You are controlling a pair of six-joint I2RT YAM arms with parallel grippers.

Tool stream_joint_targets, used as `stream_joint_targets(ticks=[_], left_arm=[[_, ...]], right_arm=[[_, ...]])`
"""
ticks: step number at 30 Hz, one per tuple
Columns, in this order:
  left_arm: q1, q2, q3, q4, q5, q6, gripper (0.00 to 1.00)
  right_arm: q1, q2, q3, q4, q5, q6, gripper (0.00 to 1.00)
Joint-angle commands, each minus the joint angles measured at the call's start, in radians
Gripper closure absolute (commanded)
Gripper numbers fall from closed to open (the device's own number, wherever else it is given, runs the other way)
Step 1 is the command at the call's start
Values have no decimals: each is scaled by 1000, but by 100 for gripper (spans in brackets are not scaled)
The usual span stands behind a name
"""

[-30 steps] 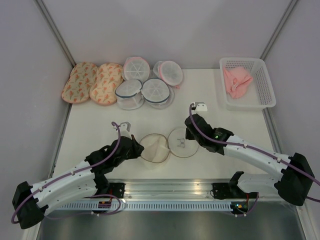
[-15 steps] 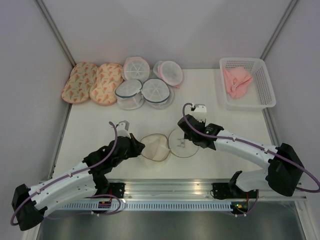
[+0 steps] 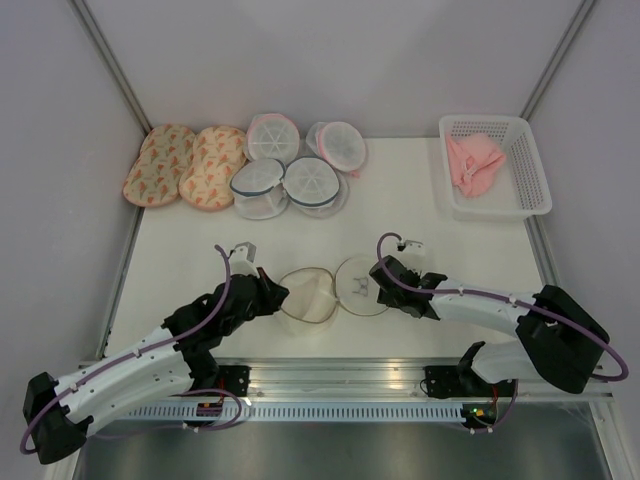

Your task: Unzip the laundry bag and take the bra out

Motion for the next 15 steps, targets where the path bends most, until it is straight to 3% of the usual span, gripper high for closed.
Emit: stream_joint_targets(ticks=[1, 4, 7, 10, 15], left_arm=[[0, -2, -7, 10, -22, -34, 98], [-1, 1, -13, 10, -22, -36, 98], [-1, 5, -18, 12, -22, -39, 98], [0, 9, -19, 12, -21, -37, 98], [0, 15, -25, 12, -28, -39, 98]], right_arm=[[-4, 22, -38, 154, -77, 45, 51], [-7, 62, -42, 181, -80, 45, 54], [-7, 120, -22, 159, -65, 36, 66], [-7, 151, 0, 107, -22, 36, 96], [-5, 72, 35, -8, 68, 19, 100]])
